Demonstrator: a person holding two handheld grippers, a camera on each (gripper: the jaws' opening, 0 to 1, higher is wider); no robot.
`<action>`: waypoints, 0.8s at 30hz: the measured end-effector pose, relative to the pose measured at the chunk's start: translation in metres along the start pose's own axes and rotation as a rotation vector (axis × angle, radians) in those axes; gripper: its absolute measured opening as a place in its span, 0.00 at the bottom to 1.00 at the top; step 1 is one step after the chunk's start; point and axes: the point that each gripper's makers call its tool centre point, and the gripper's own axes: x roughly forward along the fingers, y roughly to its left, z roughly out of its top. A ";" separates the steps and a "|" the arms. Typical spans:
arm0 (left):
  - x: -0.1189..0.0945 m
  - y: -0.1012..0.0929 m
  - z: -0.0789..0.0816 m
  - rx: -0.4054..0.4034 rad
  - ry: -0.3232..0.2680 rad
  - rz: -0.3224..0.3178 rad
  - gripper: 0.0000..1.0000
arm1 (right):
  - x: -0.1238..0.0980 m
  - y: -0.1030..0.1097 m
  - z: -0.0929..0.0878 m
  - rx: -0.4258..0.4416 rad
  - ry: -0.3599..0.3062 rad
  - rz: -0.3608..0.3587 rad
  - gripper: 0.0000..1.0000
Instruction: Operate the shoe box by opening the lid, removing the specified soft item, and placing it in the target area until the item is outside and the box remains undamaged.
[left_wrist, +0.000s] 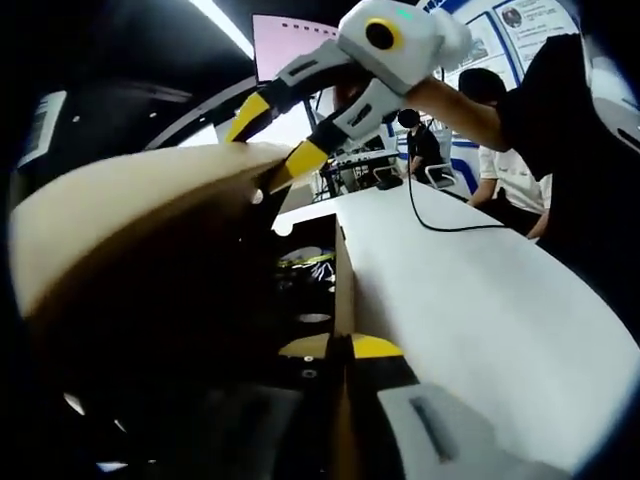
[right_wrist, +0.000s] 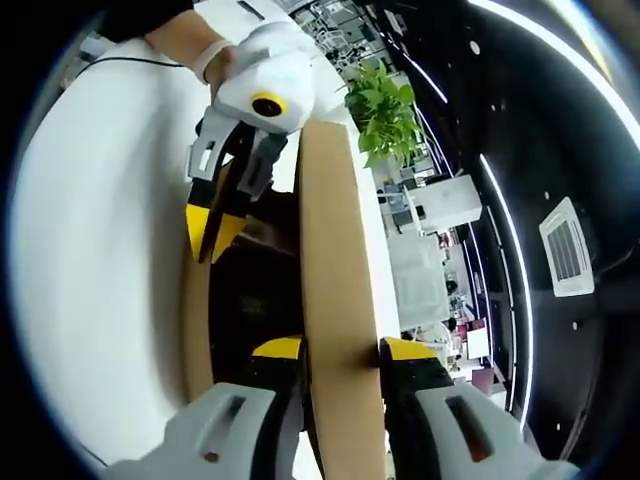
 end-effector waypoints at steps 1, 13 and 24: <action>0.000 0.001 0.000 -0.004 0.000 0.001 0.04 | 0.000 0.000 0.000 0.000 0.000 0.000 0.28; -0.001 0.000 0.000 -0.029 -0.007 0.000 0.04 | 0.001 -0.005 0.001 0.005 0.002 -0.013 0.28; 0.000 0.000 0.000 -0.033 -0.006 -0.003 0.04 | 0.004 -0.017 0.000 -0.016 0.001 -0.062 0.26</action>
